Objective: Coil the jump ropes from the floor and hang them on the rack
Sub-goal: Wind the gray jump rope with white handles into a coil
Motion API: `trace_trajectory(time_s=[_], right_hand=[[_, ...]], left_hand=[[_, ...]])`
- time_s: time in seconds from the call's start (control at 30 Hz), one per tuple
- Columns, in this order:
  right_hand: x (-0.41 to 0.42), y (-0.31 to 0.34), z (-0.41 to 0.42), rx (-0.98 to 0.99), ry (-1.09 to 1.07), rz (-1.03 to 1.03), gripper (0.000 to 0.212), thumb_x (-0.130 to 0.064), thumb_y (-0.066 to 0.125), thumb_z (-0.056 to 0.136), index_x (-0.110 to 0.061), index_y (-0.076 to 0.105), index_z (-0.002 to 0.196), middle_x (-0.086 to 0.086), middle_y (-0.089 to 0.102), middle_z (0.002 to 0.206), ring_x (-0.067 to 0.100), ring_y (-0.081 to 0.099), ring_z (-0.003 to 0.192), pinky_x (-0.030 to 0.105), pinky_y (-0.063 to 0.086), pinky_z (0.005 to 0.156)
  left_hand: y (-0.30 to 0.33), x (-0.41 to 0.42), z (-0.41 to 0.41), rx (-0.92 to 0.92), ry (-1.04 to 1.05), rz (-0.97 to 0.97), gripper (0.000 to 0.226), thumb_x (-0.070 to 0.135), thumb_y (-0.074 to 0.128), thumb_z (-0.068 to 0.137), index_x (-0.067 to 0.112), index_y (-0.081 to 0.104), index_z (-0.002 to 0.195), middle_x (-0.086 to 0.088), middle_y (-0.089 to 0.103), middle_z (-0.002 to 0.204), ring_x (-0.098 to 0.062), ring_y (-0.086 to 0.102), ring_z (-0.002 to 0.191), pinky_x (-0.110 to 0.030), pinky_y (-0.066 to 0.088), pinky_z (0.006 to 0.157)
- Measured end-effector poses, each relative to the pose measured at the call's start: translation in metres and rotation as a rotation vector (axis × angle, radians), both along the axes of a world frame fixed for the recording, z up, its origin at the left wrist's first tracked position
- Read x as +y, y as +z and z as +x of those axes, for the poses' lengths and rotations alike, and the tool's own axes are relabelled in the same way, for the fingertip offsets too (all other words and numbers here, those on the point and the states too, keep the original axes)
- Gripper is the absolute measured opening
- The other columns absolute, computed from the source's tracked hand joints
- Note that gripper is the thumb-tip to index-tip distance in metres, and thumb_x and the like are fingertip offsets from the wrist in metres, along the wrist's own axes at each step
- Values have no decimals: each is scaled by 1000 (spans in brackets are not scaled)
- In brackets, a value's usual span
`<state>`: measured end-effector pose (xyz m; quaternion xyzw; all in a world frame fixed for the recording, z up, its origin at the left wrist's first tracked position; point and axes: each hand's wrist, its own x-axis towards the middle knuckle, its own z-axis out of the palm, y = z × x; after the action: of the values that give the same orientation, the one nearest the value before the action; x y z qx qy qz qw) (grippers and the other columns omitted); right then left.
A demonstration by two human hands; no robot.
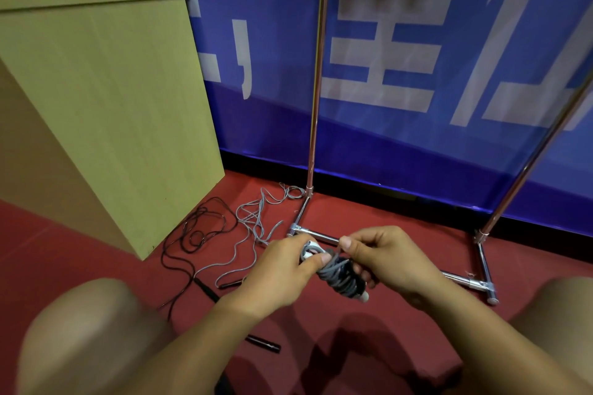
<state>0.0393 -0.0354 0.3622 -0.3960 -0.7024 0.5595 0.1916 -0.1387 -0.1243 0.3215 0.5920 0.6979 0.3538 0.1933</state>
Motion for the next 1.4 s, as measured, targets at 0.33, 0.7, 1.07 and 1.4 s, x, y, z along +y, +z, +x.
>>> trace_trajectory(time_s=[0.33, 0.7, 1.07, 1.4], right_hand=[[2, -1, 1, 157, 50, -145, 8, 3, 63, 90, -3, 66, 95, 12, 62, 69, 19, 59, 61, 28, 53, 60], [-7, -5, -6, 414, 19, -43, 20, 8, 63, 88, -9, 66, 98, 4, 67, 73, 13, 61, 70, 23, 52, 69], [-26, -14, -12, 165, -117, 571, 39, -10, 77, 81, -42, 60, 94, -26, 71, 88, -5, 69, 83, 18, 54, 73], [-10, -11, -7, 274, -76, 330, 35, -4, 80, 77, -37, 75, 87, -12, 76, 89, 6, 70, 86, 23, 53, 81]], left_hand=[[1, 0, -3, -144, -163, -109, 34, 57, 64, 77, 24, 67, 84, 7, 58, 67, -8, 48, 62, -39, 45, 64], [18, -4, 8, -909, -121, -117, 30, 42, 60, 85, 13, 63, 78, 3, 65, 72, -7, 58, 68, -20, 50, 64], [19, 0, 22, -1291, -57, -268, 58, 55, 51, 90, 8, 65, 122, -6, 64, 94, -21, 61, 81, -39, 56, 79], [17, -3, 21, -769, -130, -102, 31, 26, 68, 94, 16, 57, 122, 15, 70, 103, -2, 66, 91, -23, 52, 80]])
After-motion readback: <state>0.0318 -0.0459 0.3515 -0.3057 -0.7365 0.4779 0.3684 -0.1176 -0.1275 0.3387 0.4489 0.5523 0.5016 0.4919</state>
